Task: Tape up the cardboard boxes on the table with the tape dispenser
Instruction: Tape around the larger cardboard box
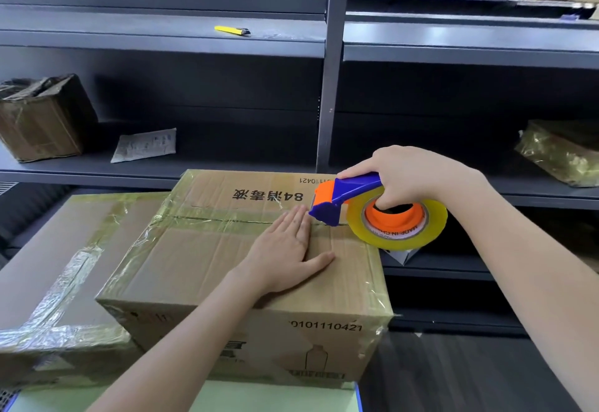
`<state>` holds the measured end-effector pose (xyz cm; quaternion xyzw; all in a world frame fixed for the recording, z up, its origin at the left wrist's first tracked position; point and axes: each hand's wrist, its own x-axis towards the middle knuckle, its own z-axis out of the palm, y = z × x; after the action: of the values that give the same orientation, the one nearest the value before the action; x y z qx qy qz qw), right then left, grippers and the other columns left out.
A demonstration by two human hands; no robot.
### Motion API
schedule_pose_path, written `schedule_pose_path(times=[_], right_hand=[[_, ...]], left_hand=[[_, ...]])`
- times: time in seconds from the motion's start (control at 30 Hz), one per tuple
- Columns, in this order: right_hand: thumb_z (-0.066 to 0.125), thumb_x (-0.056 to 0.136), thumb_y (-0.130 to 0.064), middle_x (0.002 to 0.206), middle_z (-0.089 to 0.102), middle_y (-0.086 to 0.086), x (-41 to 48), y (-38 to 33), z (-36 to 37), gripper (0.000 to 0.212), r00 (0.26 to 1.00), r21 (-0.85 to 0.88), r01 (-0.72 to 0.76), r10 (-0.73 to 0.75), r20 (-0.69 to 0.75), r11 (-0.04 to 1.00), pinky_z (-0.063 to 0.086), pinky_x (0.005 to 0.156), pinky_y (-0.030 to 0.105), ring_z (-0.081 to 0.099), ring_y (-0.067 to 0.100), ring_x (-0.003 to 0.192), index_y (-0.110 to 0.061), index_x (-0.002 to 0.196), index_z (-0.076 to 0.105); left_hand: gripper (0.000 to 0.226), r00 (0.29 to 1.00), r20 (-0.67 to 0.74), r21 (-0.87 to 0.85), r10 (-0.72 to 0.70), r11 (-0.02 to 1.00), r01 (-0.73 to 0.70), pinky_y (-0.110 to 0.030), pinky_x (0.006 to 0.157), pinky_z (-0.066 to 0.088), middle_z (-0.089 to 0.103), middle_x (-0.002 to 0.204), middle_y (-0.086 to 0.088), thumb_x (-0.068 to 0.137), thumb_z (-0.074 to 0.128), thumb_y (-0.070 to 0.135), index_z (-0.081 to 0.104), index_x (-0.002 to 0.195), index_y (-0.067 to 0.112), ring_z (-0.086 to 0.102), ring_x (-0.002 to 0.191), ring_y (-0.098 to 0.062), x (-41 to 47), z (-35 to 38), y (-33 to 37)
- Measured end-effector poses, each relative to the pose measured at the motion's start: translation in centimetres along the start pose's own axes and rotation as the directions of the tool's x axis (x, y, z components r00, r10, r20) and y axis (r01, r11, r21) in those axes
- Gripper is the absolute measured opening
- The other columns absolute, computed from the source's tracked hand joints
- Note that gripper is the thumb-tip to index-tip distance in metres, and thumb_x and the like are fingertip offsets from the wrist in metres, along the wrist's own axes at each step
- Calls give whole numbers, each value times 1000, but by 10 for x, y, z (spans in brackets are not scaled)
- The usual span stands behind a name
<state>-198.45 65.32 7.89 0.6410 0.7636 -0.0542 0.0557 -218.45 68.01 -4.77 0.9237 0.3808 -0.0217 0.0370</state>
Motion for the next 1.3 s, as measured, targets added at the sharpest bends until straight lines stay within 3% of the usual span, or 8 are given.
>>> schedule_pose_path(times=[0.2, 0.33, 0.5, 0.7, 0.97, 1.1, 1.23, 1.3], right_hand=[[68, 84, -28, 93, 37, -17, 7, -11, 0, 71, 1000, -7, 28, -28, 2, 1000, 38, 58, 16, 44, 7, 81, -43, 142, 31], [67, 83, -25, 90, 40, -19, 18, -26, -1, 68, 996, -8, 76, -76, -37, 997, 38, 56, 18, 43, 3, 72, -44, 140, 35], [68, 83, -26, 110, 50, -12, 30, -41, -2, 69, 993, 3, 115, -115, 10, 993, 45, 62, 20, 48, 8, 91, -41, 141, 35], [67, 82, -20, 81, 39, -20, 24, -36, -2, 73, 997, 25, 78, -79, 24, 997, 41, 57, 18, 48, 6, 73, -45, 141, 33], [67, 77, -11, 86, 45, -15, -2, -2, 5, 76, 998, 118, -17, 10, 63, 993, 38, 55, 15, 51, 7, 66, -47, 138, 39], [68, 81, -16, 91, 45, -15, -23, 23, 17, 76, 995, 174, -81, 68, 79, 981, 45, 63, 16, 54, 9, 79, -51, 138, 33], [68, 83, -17, 93, 42, -17, -23, 29, 28, 76, 998, 213, -50, 43, 35, 976, 47, 68, 20, 53, 10, 85, -49, 140, 30], [69, 82, -17, 95, 43, -12, -22, 31, 32, 76, 999, 190, -45, 44, 12, 981, 48, 72, 24, 51, 10, 84, -48, 140, 31]], left_hand=[[98, 1000, -10, 5, -10, 1000, 10, -25, 117, -8, -11, 158, -3, 79, 4, 78, -11, 149, 11, -13, 144, -10, -8, 1, -16], [102, 999, 5, -16, -35, 999, 35, -18, 109, -14, -12, 157, -1, 71, 1, 77, -12, 149, 13, -18, 139, -3, -23, -8, -30], [103, 998, 24, -36, -53, 998, 54, -16, 107, -15, -13, 157, 2, 69, 1, 77, -12, 149, 15, -22, 128, 4, -36, -10, -46], [101, 999, 8, -38, -49, 998, 50, -17, 108, -14, -11, 158, 2, 72, 4, 76, -10, 150, 15, -20, 129, 5, -37, -7, -48], [107, 999, 8, -62, -46, 997, 46, -14, 105, -15, -12, 157, 5, 65, -3, 80, -10, 150, 15, -20, 129, 6, -36, -8, -47], [118, 999, 27, -45, -40, 998, 41, -15, 104, -16, -15, 156, 5, 55, -14, 87, -12, 149, 17, -23, 130, 3, -34, -9, -46], [108, 989, 89, 0, -120, 993, 121, -21, 106, -11, -12, 157, -4, 70, 8, 80, -8, 149, 9, -13, 143, -11, -27, -21, -27], [105, 993, 71, -17, -91, 996, 92, -22, 109, -8, -11, 157, -6, 75, 12, 78, -7, 149, 7, -10, 145, -14, -20, -24, -10]])
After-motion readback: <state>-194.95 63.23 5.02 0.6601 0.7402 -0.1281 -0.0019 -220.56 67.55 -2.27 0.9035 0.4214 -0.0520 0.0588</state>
